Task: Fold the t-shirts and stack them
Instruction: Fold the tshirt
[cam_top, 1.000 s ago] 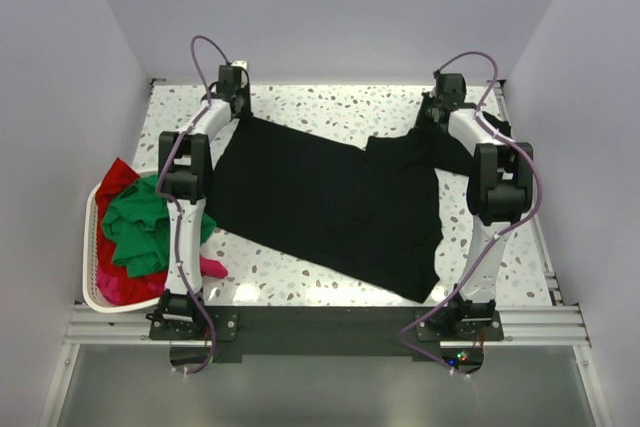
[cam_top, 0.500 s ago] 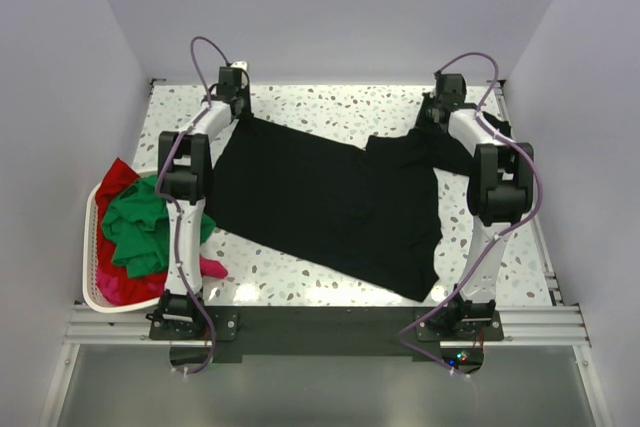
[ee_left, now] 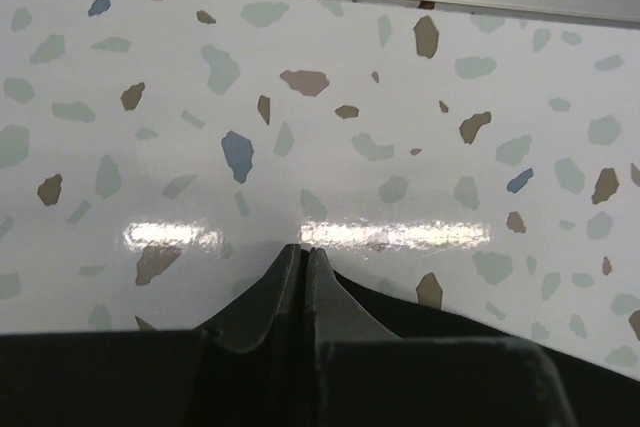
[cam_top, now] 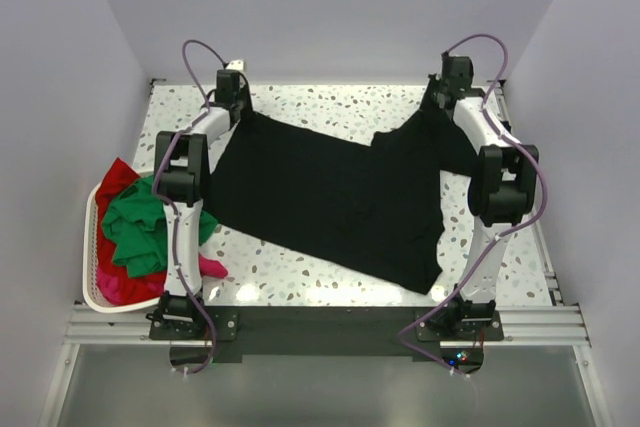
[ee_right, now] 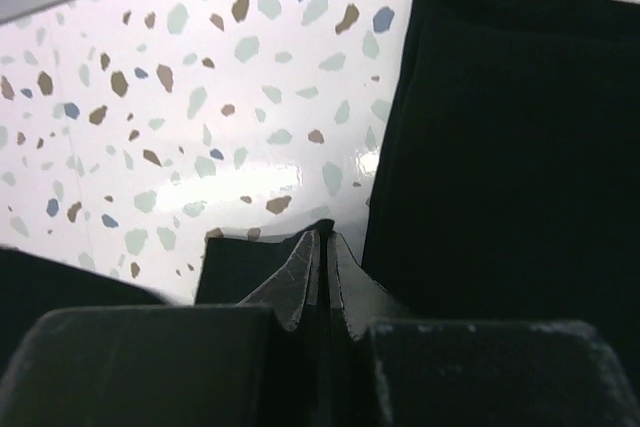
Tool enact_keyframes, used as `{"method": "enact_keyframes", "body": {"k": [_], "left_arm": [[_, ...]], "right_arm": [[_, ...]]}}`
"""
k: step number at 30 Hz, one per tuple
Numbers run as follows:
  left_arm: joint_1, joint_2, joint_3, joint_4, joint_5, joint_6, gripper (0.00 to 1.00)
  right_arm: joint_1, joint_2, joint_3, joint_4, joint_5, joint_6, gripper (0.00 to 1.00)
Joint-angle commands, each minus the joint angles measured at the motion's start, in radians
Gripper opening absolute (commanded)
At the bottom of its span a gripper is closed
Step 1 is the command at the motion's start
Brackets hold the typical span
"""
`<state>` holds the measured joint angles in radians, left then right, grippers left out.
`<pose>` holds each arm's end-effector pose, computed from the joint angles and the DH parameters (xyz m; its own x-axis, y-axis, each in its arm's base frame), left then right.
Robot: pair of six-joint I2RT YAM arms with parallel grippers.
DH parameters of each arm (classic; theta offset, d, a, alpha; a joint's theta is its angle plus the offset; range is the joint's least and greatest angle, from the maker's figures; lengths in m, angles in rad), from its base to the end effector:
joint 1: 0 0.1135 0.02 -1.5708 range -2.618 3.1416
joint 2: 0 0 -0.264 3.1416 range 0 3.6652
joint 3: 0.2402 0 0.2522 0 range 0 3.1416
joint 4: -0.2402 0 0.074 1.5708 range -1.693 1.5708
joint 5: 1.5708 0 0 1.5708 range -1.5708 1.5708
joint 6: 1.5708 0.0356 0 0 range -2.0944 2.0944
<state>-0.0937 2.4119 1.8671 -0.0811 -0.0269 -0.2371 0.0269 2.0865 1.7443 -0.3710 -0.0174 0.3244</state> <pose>0.5439 -0.0502 0.1497 -0.5838 -0.1810 -0.7915 -0.0672 0.9823 -0.1750 0.4838 0.0136 0.2458 -0.6327 0.3018 -0.7132 0.1705 0.9526 0.2518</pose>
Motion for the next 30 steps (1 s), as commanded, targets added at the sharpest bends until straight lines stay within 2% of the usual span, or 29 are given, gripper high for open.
{"method": "enact_keyframes", "body": {"k": [1, 8, 11, 12, 18, 23, 30], "left_arm": [[0.009, -0.068, 0.024, 0.141, 0.080, -0.057, 0.00], [0.018, -0.101, 0.021, 0.239, 0.128, -0.076, 0.00], [0.023, -0.167, -0.118, 0.343, 0.120, -0.080, 0.00], [0.026, -0.218, -0.205, 0.372, 0.124, -0.091, 0.00], [0.031, -0.385, -0.461, 0.480, 0.102, -0.088, 0.00], [0.031, -0.488, -0.598, 0.492, 0.036, -0.073, 0.00], [0.031, -0.611, -0.779, 0.484, -0.090, -0.042, 0.00]], "right_arm": [[-0.018, 0.004, 0.095, -0.017, 0.014, -0.002, 0.00], [-0.024, 0.009, 0.181, -0.060, 0.010, -0.015, 0.00], [-0.024, -0.066, 0.117, -0.025, -0.010, -0.007, 0.00], [-0.024, -0.091, 0.057, -0.011, -0.016, -0.004, 0.00], [-0.024, -0.334, -0.226, 0.076, -0.039, 0.019, 0.00], [-0.021, -0.503, -0.447, 0.092, -0.049, 0.036, 0.00], [0.005, -0.729, -0.676, 0.072, -0.032, 0.053, 0.00]]}}
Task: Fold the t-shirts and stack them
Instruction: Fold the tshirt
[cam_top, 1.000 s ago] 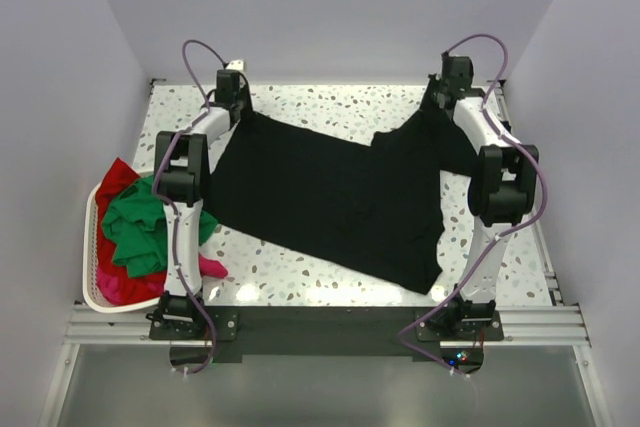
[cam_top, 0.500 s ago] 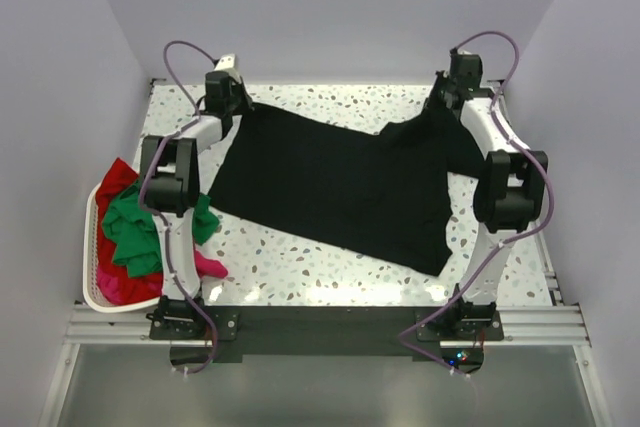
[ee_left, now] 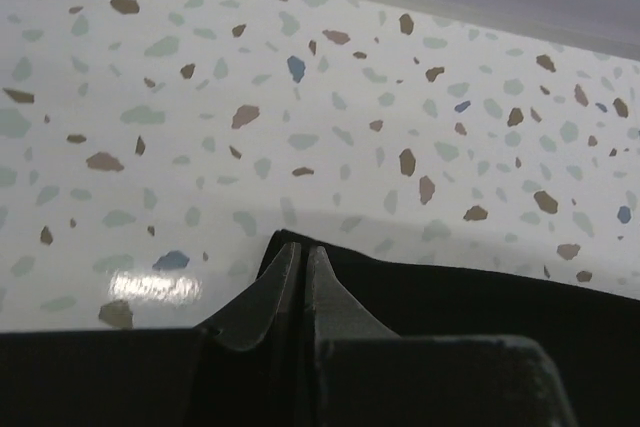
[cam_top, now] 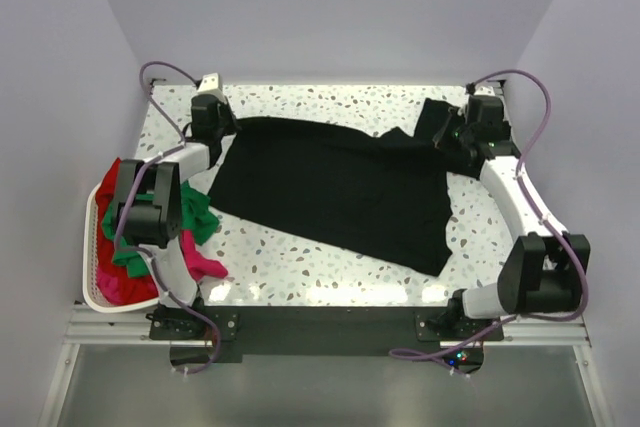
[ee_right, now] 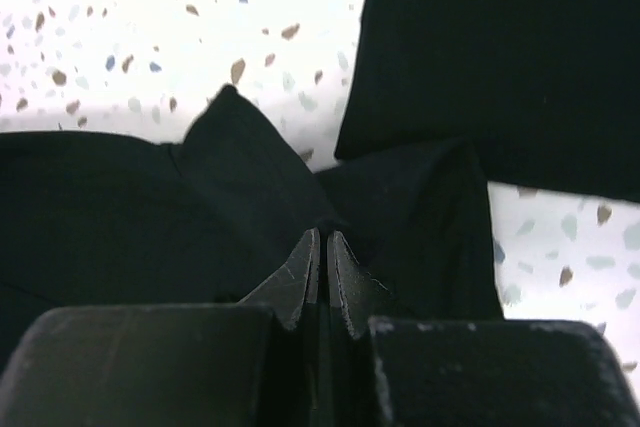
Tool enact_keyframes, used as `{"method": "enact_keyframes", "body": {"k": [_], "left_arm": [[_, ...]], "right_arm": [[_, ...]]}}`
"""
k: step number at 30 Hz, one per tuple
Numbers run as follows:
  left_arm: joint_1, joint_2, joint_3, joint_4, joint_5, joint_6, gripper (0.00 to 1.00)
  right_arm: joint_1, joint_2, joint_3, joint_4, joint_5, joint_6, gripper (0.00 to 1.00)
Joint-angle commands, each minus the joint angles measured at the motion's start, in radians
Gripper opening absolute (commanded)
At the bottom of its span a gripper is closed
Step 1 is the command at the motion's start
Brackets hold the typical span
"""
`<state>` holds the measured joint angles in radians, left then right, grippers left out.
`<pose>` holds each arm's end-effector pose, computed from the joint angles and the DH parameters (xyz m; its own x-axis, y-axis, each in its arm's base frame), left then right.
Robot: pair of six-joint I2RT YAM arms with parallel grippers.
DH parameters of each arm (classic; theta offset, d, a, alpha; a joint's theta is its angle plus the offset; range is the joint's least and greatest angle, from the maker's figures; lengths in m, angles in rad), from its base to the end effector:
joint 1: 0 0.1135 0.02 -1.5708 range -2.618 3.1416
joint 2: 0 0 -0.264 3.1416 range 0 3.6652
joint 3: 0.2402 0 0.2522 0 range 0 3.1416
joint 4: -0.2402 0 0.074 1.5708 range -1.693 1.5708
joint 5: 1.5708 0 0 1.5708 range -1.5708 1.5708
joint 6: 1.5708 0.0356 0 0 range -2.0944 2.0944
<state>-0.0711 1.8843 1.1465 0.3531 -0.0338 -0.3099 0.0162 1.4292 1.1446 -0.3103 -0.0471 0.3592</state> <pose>0.4236 -0.0290 0.2031 -0.3686 -0.2793 -0.8866 -0.0763 0.9597 -0.2706 0.3254 0.0069 0.3023 -0.5440 0.3424 -0.7661 0.1453 0.9376 0.3158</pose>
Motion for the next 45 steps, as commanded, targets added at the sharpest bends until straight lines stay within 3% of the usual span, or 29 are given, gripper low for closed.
{"method": "enact_keyframes", "body": {"k": [1, 11, 25, 26, 28, 29, 32, 34, 37, 45], "left_arm": [[0.008, -0.096, -0.076, 0.053, -0.107, 0.034, 0.00], [0.008, -0.174, -0.174, 0.027, -0.195, -0.009, 0.00], [0.008, -0.229, -0.268, -0.035, -0.311, -0.060, 0.00], [0.008, -0.238, -0.278, -0.046, -0.324, -0.078, 0.03], [0.008, -0.272, -0.289, -0.072, -0.356, -0.095, 0.20], [0.008, -0.287, -0.303, -0.075, -0.366, -0.106, 0.46], [0.008, -0.358, -0.326, -0.075, -0.388, -0.116, 0.82], [0.008, -0.404, -0.335, -0.072, -0.373, -0.115, 0.85], [0.001, -0.438, -0.350, -0.048, -0.321, -0.100, 0.86], [-0.019, -0.347, -0.349, 0.075, -0.094, -0.069, 0.87]], "right_arm": [[0.019, -0.126, -0.101, 0.010, 0.003, 0.023, 0.00], [0.053, -0.389, -0.311, -0.102, 0.039, 0.026, 0.00], [0.083, -0.478, -0.417, -0.174, 0.010, 0.029, 0.00], [0.102, -0.475, -0.422, -0.182, 0.007, 0.026, 0.00], [0.134, -0.464, -0.424, -0.206, 0.015, 0.026, 0.09], [0.178, -0.466, -0.422, -0.214, 0.026, 0.026, 0.15], [0.247, -0.481, -0.425, -0.231, 0.043, 0.032, 0.36], [0.261, -0.492, -0.428, -0.228, 0.043, 0.038, 0.48], [0.265, -0.481, -0.415, -0.190, 0.044, 0.043, 0.53], [0.263, -0.209, -0.352, 0.077, -0.022, 0.057, 0.53]]}}
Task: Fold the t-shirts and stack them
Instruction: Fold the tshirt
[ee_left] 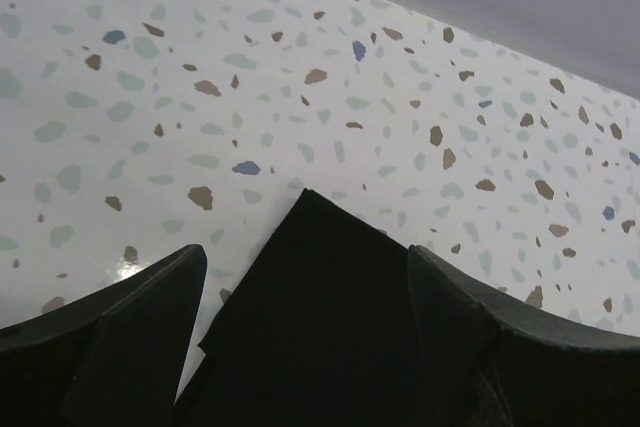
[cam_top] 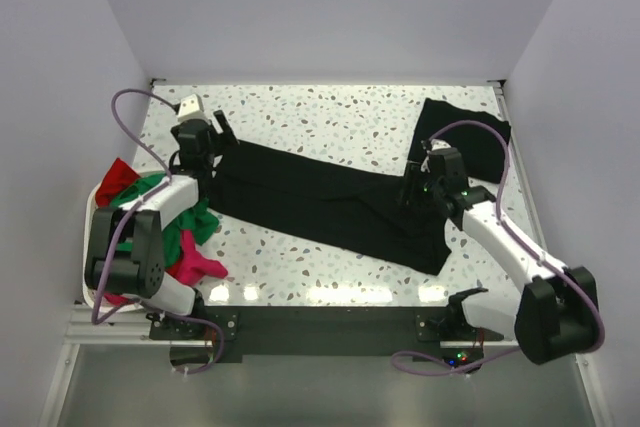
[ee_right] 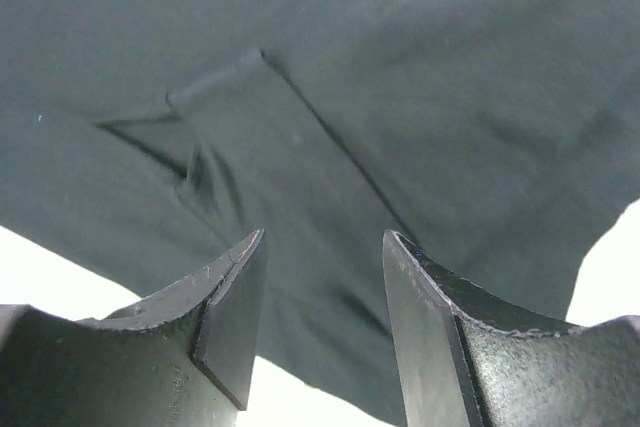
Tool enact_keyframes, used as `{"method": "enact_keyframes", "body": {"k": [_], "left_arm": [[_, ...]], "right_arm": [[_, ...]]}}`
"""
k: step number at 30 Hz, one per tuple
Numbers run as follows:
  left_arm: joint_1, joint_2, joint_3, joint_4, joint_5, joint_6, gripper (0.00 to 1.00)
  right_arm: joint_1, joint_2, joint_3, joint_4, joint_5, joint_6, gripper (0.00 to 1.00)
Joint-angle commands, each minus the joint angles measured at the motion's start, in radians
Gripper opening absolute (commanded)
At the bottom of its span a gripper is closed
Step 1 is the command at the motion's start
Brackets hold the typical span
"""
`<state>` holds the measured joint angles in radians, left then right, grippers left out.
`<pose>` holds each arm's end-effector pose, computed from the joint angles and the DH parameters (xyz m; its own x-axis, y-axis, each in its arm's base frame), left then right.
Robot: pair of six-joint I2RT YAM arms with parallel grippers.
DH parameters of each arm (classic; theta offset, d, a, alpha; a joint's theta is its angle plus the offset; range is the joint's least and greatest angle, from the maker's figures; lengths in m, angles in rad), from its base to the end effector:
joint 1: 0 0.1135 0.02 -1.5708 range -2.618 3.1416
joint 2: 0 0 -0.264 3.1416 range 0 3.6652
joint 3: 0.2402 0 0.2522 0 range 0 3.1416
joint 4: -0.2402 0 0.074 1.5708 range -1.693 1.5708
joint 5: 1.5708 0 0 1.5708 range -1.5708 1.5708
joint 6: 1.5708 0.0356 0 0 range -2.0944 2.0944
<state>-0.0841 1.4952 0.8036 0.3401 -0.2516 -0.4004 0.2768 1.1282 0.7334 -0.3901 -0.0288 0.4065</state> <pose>0.3284 -0.0188 0.2294 -0.2569 -0.3572 -0.8980 -0.2733 0.9181 -0.2870 0.2245 0.0648 0.2358 -0.7402 0.2006 -0.6418 -0.0001 0.9544 0.2984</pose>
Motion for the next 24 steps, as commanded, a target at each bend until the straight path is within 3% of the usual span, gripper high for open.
{"method": "enact_keyframes", "body": {"k": [1, 6, 13, 24], "left_arm": [[-0.006, 0.068, -0.001, 0.097, 0.146, 0.017, 0.87], [-0.006, 0.126, 0.019, 0.135, 0.242, 0.002, 0.87], [-0.006, 0.149, 0.026, 0.145, 0.247, 0.002, 0.87], [-0.006, 0.174, 0.029, 0.154, 0.291, 0.000, 0.87]], "right_arm": [[0.002, 0.123, 0.087, 0.198, -0.046, 0.008, 0.53], [0.004, 0.322, 0.176, 0.272, -0.094, -0.017, 0.53], [0.004, 0.496, 0.268, 0.319, -0.135, -0.040, 0.53], [0.042, 0.564, 0.285, 0.283, -0.128, -0.069, 0.52]]}}
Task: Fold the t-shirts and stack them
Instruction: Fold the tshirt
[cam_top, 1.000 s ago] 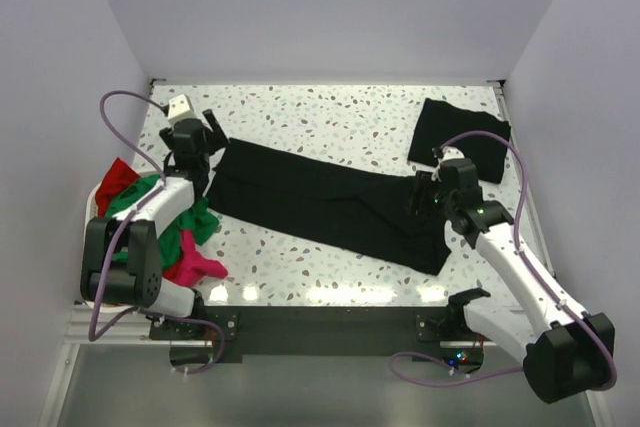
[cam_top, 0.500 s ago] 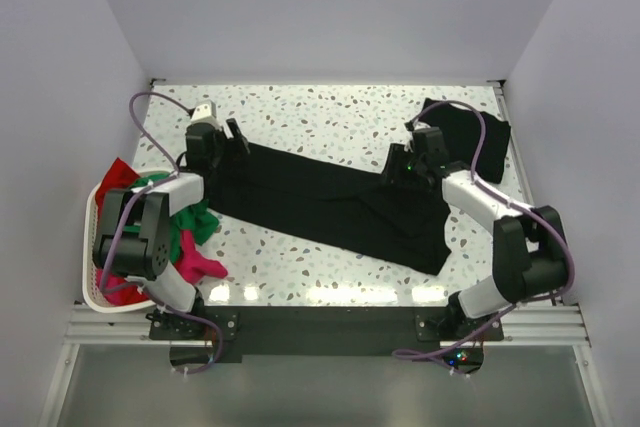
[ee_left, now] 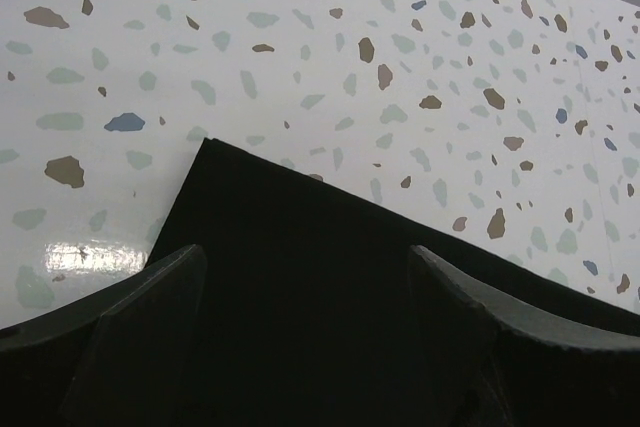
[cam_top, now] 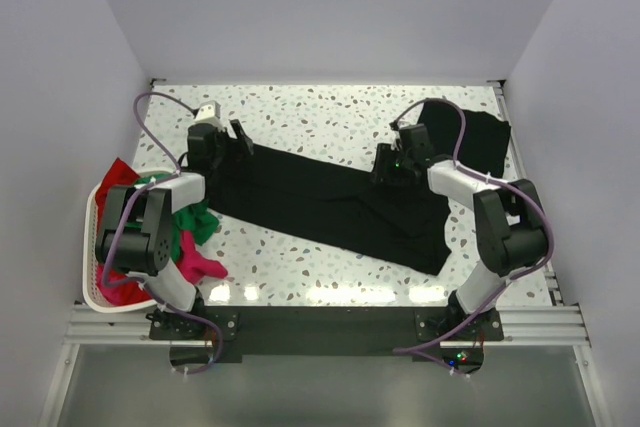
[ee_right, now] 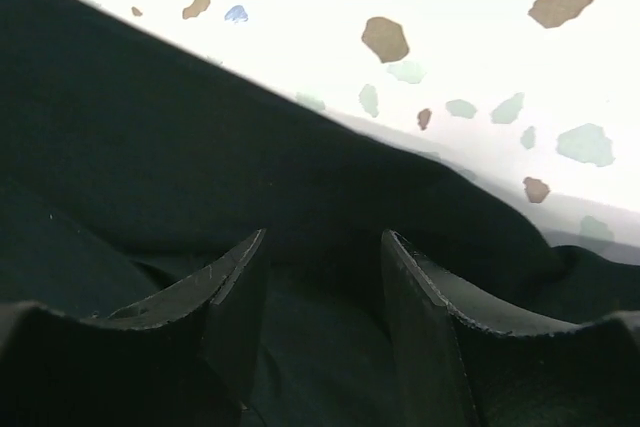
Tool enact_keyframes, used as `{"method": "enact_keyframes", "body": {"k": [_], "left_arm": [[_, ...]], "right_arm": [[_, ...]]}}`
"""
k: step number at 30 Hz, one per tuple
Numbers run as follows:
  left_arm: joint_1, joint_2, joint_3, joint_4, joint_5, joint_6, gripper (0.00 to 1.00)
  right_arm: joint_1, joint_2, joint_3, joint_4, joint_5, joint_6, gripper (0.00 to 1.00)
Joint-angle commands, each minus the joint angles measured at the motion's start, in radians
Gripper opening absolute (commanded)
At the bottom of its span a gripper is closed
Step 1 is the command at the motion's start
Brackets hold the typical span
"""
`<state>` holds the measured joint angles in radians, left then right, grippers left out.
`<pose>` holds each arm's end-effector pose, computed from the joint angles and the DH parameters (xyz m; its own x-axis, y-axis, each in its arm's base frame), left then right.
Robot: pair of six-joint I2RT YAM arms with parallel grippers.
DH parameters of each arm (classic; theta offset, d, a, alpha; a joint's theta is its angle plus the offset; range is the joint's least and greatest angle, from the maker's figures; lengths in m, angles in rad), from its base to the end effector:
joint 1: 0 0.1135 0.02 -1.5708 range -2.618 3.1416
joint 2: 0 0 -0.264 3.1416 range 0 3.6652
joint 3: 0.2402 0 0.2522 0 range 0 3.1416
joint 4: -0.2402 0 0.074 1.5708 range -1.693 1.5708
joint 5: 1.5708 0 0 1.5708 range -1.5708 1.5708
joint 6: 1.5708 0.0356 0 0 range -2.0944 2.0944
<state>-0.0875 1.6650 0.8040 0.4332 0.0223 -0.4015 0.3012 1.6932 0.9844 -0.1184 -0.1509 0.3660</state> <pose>0.3483 -0.0314 0.1842 -0.4225 -0.3551 -0.8339 -0.0625 0.9293 -0.3641 0.3338 0.1093 0.1812 -0.7961 0.1232 -0.5925 -0.1130 0.9316 0.3456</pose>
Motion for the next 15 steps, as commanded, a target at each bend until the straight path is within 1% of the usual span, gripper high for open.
{"method": "enact_keyframes", "body": {"k": [1, 8, 12, 13, 15], "left_arm": [[-0.003, 0.006, 0.031, 0.062, 0.019, 0.001, 0.87], [-0.003, 0.001, 0.027, 0.059, 0.018, 0.003, 0.87], [-0.003, -0.002, 0.023, 0.061, 0.014, 0.003, 0.87], [-0.003, -0.002, 0.021, 0.061, 0.013, 0.004, 0.87], [-0.003, -0.002, 0.021, 0.059, 0.010, 0.004, 0.87]], "right_arm": [[0.022, 0.003, 0.034, 0.010, -0.006, -0.029, 0.52], [0.049, 0.013, 0.046, -0.049, 0.039, -0.036, 0.43], [0.058, -0.004, 0.049, -0.085, 0.059, -0.033, 0.26], [0.061, -0.013, 0.053, -0.095, 0.063, -0.032, 0.15], [0.081, -0.023, 0.054, -0.119, 0.076, -0.029, 0.06]]}}
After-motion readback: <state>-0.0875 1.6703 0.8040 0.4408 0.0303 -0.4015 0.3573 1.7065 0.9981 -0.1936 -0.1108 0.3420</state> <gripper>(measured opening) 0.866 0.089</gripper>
